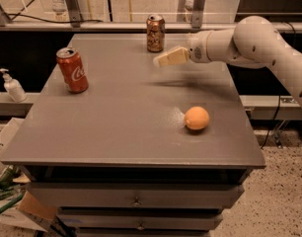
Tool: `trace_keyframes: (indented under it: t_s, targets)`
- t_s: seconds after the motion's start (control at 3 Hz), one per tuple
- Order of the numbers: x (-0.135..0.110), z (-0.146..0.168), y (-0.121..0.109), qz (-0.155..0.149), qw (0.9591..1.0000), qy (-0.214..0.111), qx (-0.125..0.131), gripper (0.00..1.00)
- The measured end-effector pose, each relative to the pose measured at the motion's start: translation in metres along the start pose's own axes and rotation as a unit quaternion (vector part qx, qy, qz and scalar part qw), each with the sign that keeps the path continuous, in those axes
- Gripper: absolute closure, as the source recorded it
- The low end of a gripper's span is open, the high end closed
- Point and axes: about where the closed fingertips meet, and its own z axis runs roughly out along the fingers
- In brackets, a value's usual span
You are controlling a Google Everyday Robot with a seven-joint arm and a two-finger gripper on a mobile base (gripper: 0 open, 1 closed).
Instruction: Move orange can near coke can
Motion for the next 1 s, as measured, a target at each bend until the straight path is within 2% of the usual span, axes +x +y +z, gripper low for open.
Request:
trace_keyframes:
  t_s: [0.33,0.67,1.0]
  targets:
    - [-0.01,0.018,-0.019,0.005,0.999,-0.04,0.019,0.0]
    - [-0.021,0.036,-0.035,0.009,0.9974,-0.066,0.029,0.0]
    - [-0.034,0.057,-0.039,0.01,0.9964,-0.08,0.028,0.0]
